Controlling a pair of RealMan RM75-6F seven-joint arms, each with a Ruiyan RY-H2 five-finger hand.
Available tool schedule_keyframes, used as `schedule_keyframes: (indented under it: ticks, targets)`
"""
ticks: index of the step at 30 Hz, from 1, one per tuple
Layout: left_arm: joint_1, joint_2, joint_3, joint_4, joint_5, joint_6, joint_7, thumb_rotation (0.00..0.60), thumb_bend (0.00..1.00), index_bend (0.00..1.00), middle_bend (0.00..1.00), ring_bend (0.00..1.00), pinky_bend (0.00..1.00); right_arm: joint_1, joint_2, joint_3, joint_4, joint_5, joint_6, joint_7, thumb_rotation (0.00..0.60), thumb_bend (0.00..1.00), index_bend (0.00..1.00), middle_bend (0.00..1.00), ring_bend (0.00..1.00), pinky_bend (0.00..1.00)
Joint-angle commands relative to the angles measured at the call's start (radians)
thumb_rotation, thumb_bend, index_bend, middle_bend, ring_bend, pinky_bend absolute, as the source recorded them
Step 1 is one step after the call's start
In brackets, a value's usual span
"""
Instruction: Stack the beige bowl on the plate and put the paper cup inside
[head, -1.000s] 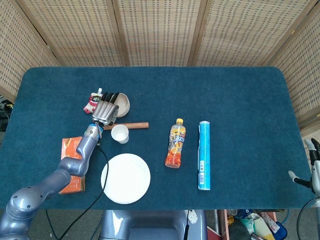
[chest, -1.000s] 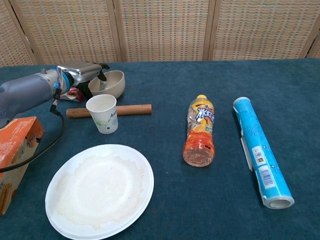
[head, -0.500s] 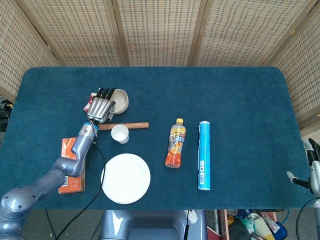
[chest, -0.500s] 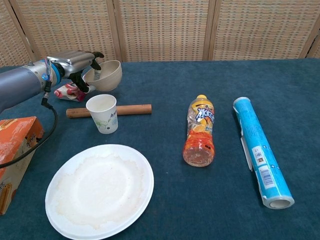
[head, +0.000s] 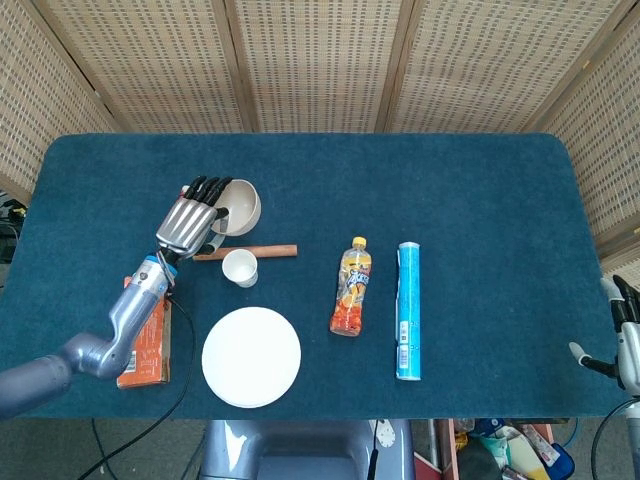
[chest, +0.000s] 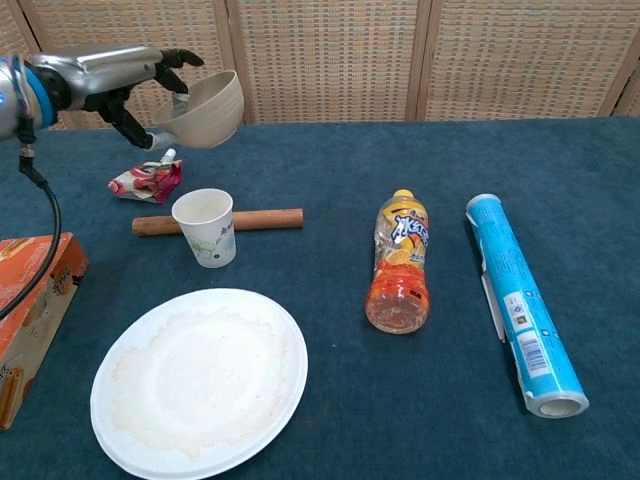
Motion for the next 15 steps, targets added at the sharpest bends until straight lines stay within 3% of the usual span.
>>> schedule_keyframes:
  ticks: [1,8,15]
  targets:
    - [0.084,0.210,0.028,-0.279,0.040,0.073,0.039,0.600,0.54,0.66,0.00,0.00,0.00,-0.004,0.003,-0.003,-0.010,-0.007,0.011,-0.016,0.600,0.18,0.00,0.00,0.00,0.00]
    - [0.153,0.354,0.093,-0.497,0.136,0.106,0.010,0.600,0.54,0.66,0.00,0.00,0.00,-0.018,0.015,-0.004,-0.036,-0.026,0.047,-0.016,0.600,0.18,0.00,0.00,0.00,0.00]
    - [0.196,0.389,0.175,-0.565,0.255,0.110,-0.002,0.600,0.54,0.66,0.00,0.00,0.00,-0.024,0.023,-0.003,-0.044,-0.035,0.062,-0.009,0.600,0.18,0.00,0.00,0.00,0.00]
